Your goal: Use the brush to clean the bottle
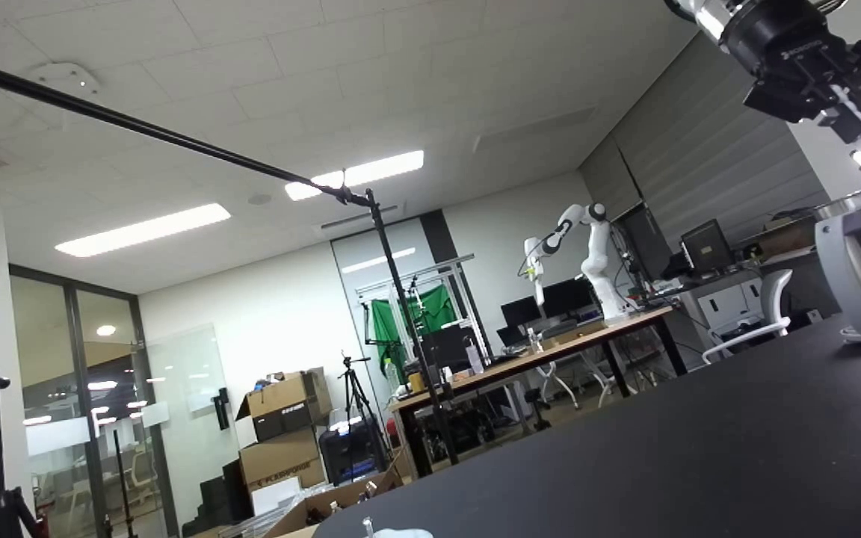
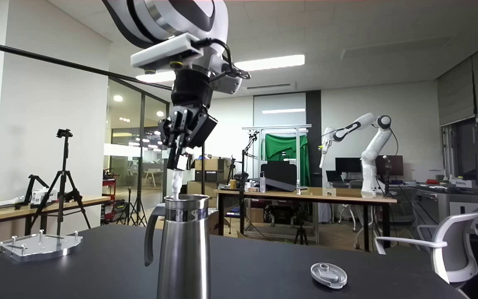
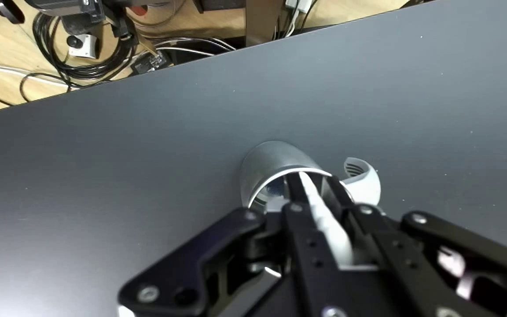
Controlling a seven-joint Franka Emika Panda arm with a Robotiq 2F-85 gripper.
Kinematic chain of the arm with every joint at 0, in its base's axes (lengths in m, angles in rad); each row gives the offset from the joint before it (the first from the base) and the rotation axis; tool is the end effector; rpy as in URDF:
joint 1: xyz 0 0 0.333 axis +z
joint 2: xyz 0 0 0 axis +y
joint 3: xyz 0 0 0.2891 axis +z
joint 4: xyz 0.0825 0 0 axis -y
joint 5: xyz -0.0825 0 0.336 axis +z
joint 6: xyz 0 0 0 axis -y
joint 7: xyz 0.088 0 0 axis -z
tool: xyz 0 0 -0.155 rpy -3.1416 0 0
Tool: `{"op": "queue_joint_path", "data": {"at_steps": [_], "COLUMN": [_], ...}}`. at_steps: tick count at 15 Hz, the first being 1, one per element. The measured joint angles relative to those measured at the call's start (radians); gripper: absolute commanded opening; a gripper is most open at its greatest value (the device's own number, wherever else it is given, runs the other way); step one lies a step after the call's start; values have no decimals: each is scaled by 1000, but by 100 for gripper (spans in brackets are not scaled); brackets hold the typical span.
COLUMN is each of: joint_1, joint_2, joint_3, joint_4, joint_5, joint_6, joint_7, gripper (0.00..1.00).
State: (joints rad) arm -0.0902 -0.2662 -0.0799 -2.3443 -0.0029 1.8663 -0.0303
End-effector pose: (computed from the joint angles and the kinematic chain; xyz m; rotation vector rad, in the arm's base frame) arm 0.3851 -0.0662 0.3721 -3.0786 0.2060 0.3248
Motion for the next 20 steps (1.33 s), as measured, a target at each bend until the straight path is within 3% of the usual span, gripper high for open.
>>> {"op": "queue_joint_path", "data": {"at_steps": [5,8,11,17,20], "joint_1": [3,2,-3,-10,-9], "joint_2": [-55,-104,-108,17,60], "joint_3": [38,45,33,-15,-10], "joint_4": [142,198,176,41,55], "joint_5": [-58,-80,-74,-22,-21], "joint_6": [-188,-240,-217,-24,-15], "joint_7": [18,23,32,31,31], "gripper": [4,4,4,4,4]}}
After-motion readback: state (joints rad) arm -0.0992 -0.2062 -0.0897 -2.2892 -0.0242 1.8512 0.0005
